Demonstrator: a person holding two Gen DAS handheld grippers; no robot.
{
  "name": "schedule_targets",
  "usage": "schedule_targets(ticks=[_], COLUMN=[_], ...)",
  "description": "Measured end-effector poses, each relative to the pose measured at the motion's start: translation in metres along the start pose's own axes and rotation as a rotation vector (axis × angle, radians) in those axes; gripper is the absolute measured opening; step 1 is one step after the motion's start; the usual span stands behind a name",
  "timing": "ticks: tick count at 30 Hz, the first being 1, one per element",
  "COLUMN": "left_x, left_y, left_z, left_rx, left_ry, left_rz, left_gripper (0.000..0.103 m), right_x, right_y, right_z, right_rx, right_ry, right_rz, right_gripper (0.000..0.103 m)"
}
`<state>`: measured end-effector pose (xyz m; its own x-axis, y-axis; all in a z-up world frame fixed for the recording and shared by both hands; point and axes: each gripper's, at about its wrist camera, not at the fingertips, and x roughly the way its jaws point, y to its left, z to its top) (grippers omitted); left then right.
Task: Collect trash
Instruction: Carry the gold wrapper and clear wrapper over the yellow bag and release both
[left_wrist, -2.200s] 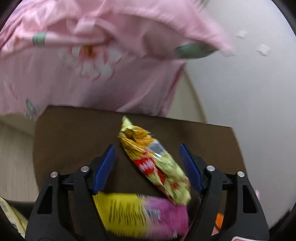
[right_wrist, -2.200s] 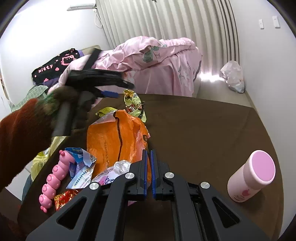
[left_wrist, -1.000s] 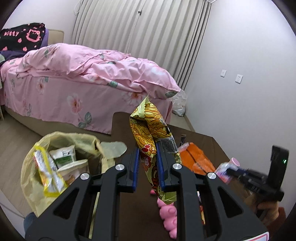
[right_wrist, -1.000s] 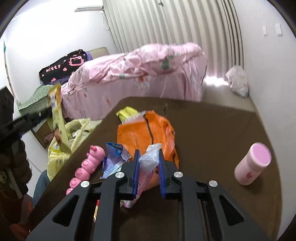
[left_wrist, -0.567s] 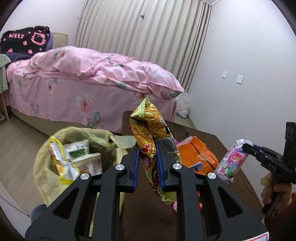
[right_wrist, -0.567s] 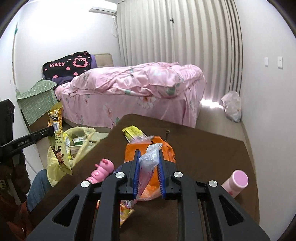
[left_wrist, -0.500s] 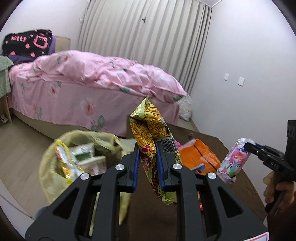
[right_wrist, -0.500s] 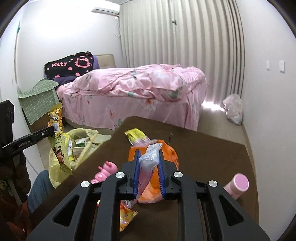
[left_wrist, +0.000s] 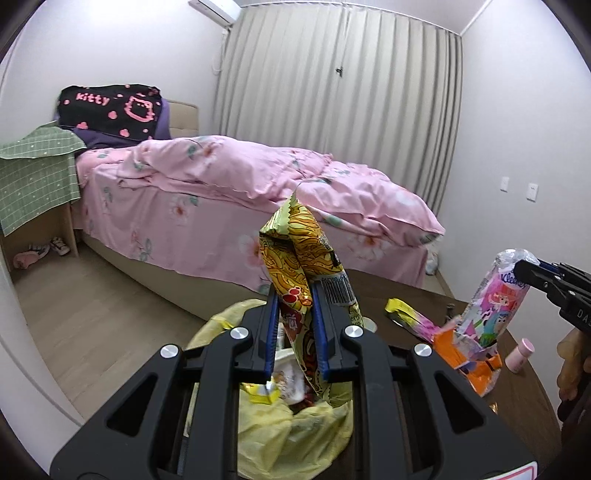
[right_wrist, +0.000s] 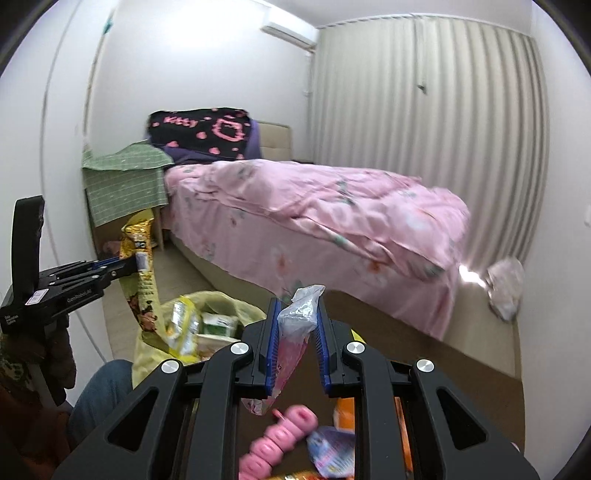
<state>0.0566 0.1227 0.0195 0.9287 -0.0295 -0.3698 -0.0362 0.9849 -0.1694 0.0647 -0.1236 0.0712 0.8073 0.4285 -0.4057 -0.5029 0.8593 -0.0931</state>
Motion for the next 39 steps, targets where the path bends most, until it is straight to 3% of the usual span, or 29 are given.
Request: schedule_targets(ticks=[8, 15, 24, 27, 33, 36, 39], left_x=[-0.002, 0.0, 0.023, 0.058, 0.124, 0.13, 0.128], left_y=[0.007, 0.008, 0.021, 0.019, 0.018, 0.024, 0.03], left_z=[-0.004, -0.006, -0.024, -0.035, -0.08, -0.093, -0.097], left_rx=[0.001, -0.011, -0.008, 0.019, 0.073, 0.05, 0.032], left_ry=[-0.019, -0.016, -0.086, -0.012, 0.289, 0.343, 0.35], left_rz=[0.029, 0.027, 0.168, 0.165, 0.13, 0.107, 0.106], left_gripper=[0.016, 0.016, 0.016, 0.016, 0.016, 0.016, 0.016], right_x=[0.025, 0.04, 0.067, 0.081, 0.104, 0.127, 0.154], right_y=[0.021, 0.01, -0.001, -0.007, -0.001, 0.009, 0.024], right_z=[0.008, -0.005, -0.023, -0.023, -0.01, -0.005, -0.006], right_rx=[-0.023, 0.02, 0.051, 0.073, 0.017, -0.014, -0.042], right_ry=[0.017, 0.044, 0.072, 0.075, 0.068, 0.089, 0.13], right_rz=[0.046, 0.064, 0.081, 0.103, 0.163, 0.201, 0.244], right_gripper=[0.018, 0.018, 0.018, 0.018, 0.018, 0.018, 0.018])
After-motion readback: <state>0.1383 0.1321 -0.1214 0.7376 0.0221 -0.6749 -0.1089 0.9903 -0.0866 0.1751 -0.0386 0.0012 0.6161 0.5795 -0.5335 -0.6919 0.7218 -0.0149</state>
